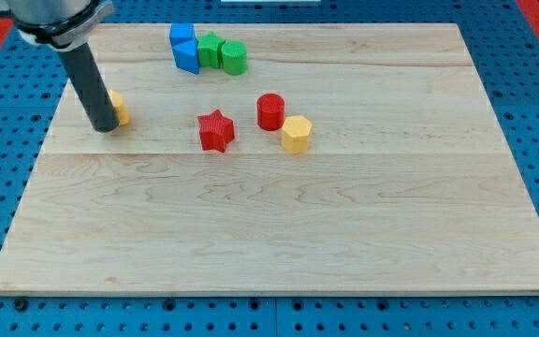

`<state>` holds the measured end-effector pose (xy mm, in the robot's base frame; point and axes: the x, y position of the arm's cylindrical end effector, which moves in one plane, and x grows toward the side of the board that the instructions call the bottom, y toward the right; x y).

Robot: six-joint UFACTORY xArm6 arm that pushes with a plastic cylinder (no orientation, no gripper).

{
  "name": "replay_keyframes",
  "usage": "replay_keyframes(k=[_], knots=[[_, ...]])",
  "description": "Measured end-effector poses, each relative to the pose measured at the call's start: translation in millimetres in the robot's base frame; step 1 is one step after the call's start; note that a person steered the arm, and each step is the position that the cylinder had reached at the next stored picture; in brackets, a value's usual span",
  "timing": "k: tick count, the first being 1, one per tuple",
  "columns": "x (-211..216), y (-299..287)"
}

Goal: Move the arm towards the left side of the blue cube

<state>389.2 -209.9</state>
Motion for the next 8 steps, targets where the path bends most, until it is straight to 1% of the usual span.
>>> replay_keyframes(k=[2,3,4,5,7,8], knots=[[-76,5],[-79,16],[-71,38],[-71,86],[-71,87],[-80,85]])
